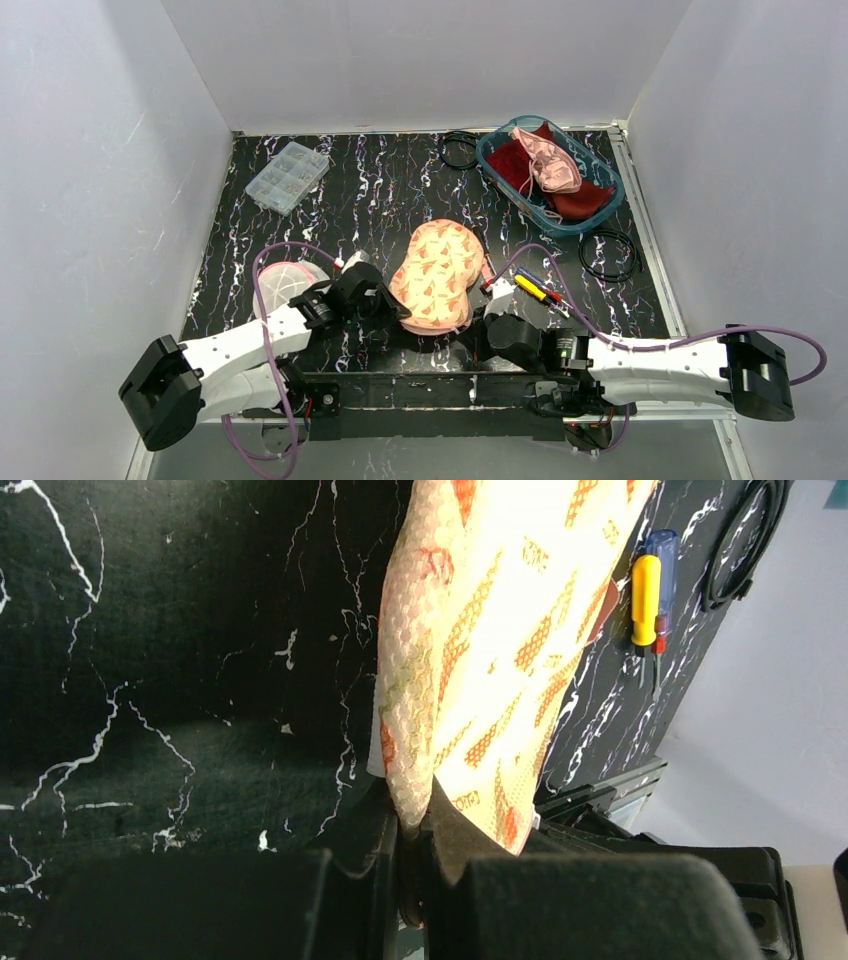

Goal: Unzip the laundry bag and remove the bra
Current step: Unzip the laundry bag at the center of the board.

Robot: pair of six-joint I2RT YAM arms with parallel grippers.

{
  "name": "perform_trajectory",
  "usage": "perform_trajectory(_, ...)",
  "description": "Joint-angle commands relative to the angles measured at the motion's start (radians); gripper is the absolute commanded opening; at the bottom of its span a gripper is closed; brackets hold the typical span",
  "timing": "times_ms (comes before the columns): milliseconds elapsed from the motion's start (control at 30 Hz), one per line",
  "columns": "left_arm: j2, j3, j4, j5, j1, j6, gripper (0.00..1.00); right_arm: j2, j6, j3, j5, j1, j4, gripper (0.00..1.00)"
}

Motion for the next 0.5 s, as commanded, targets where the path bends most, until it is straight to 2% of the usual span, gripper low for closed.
perform_trajectory(0, 0.032, -0.017, 0.018, 0.096, 0.047, 0.104, 0.00, 0.013, -0.012, 0.000, 0.082, 0.001, -0.071, 0.01)
perform_trajectory(167, 0.052, 0.000, 0.024, 0.155, 0.121, 0.167, 0.00, 0.019, -0.064, -0.007, 0.027, 0.002, -0.015, 0.01)
perform_trajectory(233, 0.072, 0.032, 0.008, 0.160, 0.137, 0.197, 0.06, 0.030, -0.085, -0.009, -0.018, 0.001, 0.041, 0.01)
perform_trajectory(300, 0.093, 0.078, -0.040, 0.153, 0.143, 0.229, 0.23, 0.052, -0.092, -0.007, -0.047, 0.001, 0.077, 0.01)
perform_trajectory(400, 0.095, 0.117, -0.109, 0.140, 0.144, 0.256, 0.57, 0.087, -0.096, 0.008, -0.080, 0.001, 0.128, 0.01)
perform_trajectory(467, 0.063, 0.107, -0.149, 0.140, 0.143, 0.249, 0.72, 0.113, -0.098, 0.022, -0.106, 0.001, 0.163, 0.01)
